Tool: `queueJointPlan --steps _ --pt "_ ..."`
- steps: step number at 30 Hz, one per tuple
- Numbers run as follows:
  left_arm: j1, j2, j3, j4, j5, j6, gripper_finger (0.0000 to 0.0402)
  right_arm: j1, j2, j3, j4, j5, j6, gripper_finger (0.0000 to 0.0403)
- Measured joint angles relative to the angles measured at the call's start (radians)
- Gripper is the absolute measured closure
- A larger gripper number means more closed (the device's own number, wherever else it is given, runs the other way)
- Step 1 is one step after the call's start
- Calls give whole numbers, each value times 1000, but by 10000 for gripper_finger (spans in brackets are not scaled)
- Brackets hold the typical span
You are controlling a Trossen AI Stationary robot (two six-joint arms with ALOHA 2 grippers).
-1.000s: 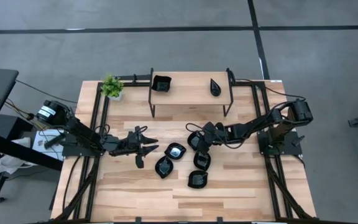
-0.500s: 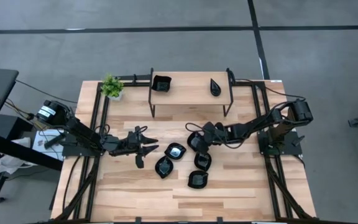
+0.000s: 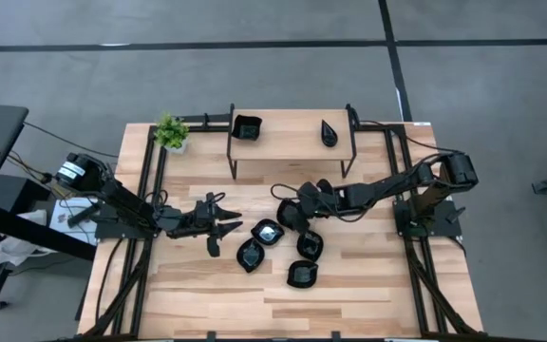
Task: Pick & Place Mini shaped plates
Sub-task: Put the black leaf shaped plate on the shelf
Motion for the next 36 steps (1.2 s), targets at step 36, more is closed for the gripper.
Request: queueJointPlan --steps 36 --pt "0 0 14 1 1 -30 285 -533 30 616 -450 -221 -365 401"
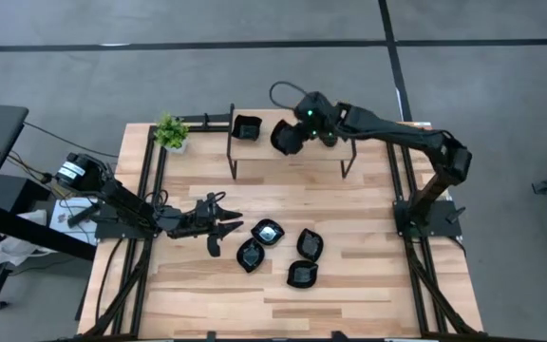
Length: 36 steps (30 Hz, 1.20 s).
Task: Pick & Place Mini shaped plates
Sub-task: Put the black leaf shaped plate on the shelf, then stack the black leaf shaped plate on top of the black leaf shaped plate on the shelf
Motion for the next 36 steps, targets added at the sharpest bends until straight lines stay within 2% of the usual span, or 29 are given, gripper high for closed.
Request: queueJointPlan --steps 3,18,29,36 --pt "0 0 1 0 0 0 285 -35 5 4 38 -49 1 401" --pt "0 0 3 1 0 0 285 -104 44 2 15 -56 1 400" --pt "0 0 3 1 -1 0 285 -100 45 2 12 -46 -20 341" --pt "0 0 3 1 -1 1 285 -99 40 2 -11 -44 -139 336"
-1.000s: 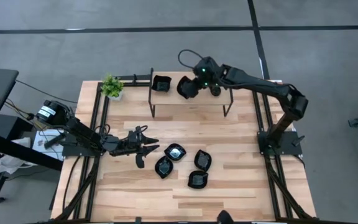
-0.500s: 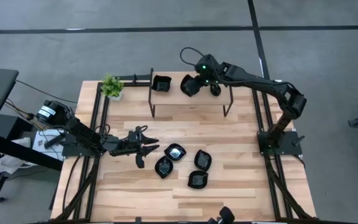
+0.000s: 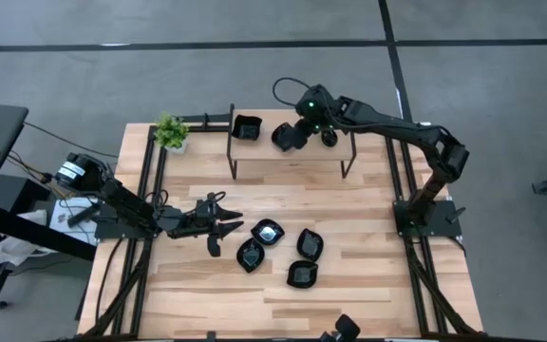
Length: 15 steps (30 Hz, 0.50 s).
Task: Pick & Place Mini shaped plates
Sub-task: Stack the black leaf shaped plate on top of the black leaf shaped plate on the shelf
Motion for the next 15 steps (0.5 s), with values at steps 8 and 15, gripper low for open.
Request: queueJointPlan --steps 8,15 --pt "0 0 -1 -9 25 3 285 49 -102 0 -72 91 -45 336" --pt "-2 0 -2 -35 80 -4 285 229 -267 -81 -145 297 -14 336"
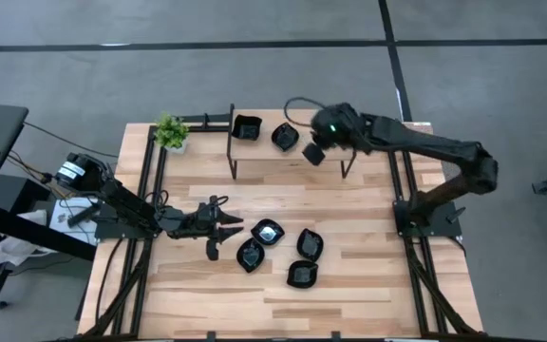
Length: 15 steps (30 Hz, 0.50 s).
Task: Pick & Place Mini shaped plates
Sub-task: Stack the black leaf shaped plate on top of the black leaf shaped plate on the shelf
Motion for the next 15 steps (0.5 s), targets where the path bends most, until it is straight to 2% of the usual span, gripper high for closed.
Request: queueJointPlan --steps 4,8,15 --pt "0 0 0 -3 30 -5 285 171 -107 -141 59 16 133 336" --pt "0 0 0 -3 29 -15 285 391 -187 -326 151 25 251 336" --pt "2 0 5 5 19 -3 285 736 -205 -611 379 210 554 336"
